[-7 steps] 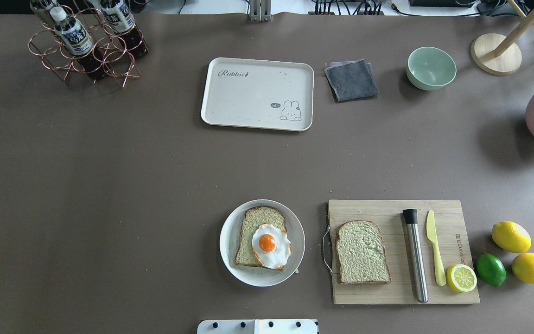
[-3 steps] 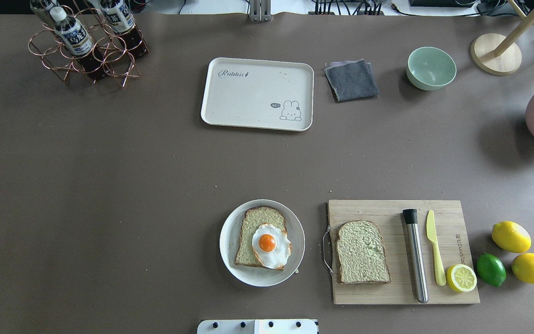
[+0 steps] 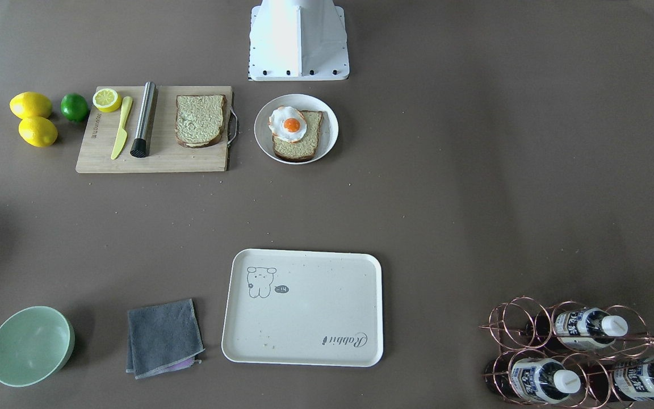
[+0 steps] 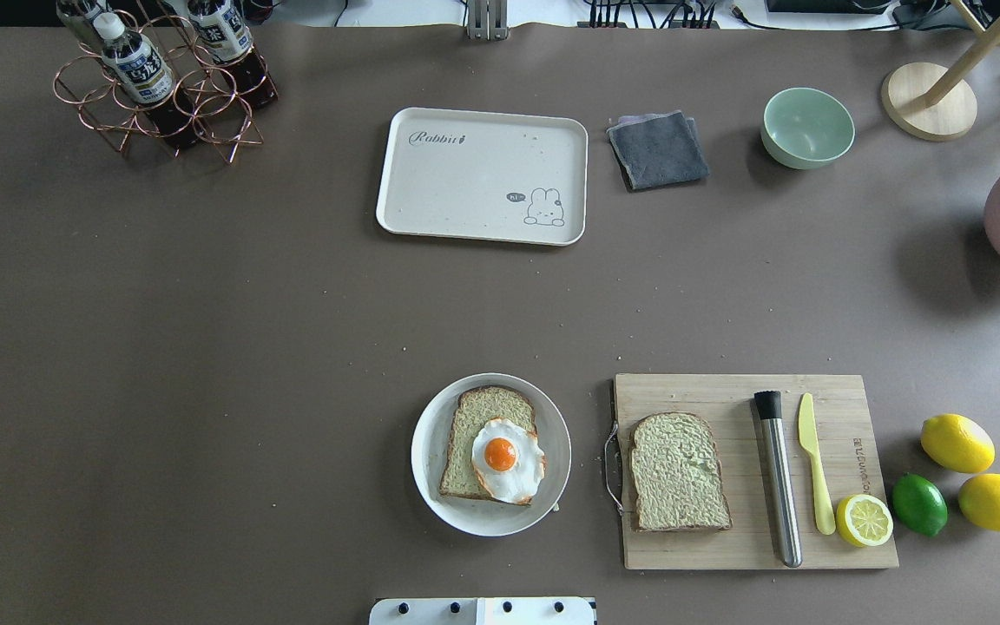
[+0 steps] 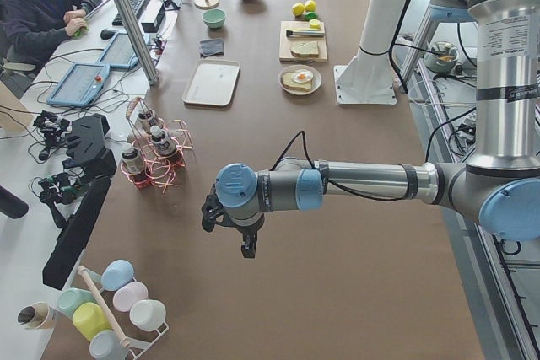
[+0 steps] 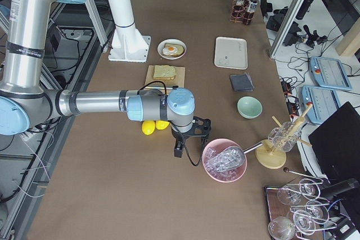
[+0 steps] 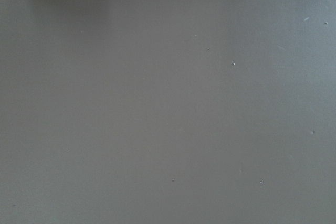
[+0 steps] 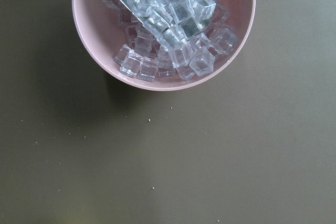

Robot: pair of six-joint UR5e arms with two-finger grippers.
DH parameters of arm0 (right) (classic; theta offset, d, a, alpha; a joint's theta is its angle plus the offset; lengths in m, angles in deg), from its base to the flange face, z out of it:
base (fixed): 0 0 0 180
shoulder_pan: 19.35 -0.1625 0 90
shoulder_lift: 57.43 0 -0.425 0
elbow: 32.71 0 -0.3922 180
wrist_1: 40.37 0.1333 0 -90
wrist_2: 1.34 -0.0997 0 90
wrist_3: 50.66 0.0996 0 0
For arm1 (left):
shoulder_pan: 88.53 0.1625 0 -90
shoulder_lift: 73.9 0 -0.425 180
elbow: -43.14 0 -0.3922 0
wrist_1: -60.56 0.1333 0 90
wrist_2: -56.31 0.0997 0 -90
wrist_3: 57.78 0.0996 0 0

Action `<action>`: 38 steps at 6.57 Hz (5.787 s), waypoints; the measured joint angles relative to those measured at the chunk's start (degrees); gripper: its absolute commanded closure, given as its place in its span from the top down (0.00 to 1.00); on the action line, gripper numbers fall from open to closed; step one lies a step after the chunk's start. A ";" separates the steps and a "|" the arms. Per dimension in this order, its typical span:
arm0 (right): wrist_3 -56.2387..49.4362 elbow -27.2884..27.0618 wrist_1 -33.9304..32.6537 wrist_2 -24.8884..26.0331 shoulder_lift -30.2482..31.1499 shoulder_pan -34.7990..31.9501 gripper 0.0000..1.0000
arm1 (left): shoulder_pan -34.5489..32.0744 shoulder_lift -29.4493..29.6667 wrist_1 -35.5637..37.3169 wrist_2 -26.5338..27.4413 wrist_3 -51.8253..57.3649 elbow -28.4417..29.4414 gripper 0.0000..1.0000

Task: Make sandwich and place on tray

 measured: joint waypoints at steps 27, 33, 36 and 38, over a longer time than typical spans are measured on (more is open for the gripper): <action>79.03 -10.51 46.90 49.53 -1.16 80.05 0.77 | 54.24 22.72 -35.72 36.06 -74.21 -11.47 0.99; 82.06 -10.58 46.94 54.89 -1.13 85.07 0.00 | 54.43 22.78 -35.72 36.07 -74.21 -11.88 0.99; 82.43 -12.84 46.92 56.08 -0.86 85.68 0.00 | 54.49 22.78 -35.73 36.07 -74.24 -11.89 0.99; 82.38 -16.62 46.83 55.63 0.27 84.81 0.00 | 54.49 22.84 -35.73 36.05 -74.20 -11.86 0.99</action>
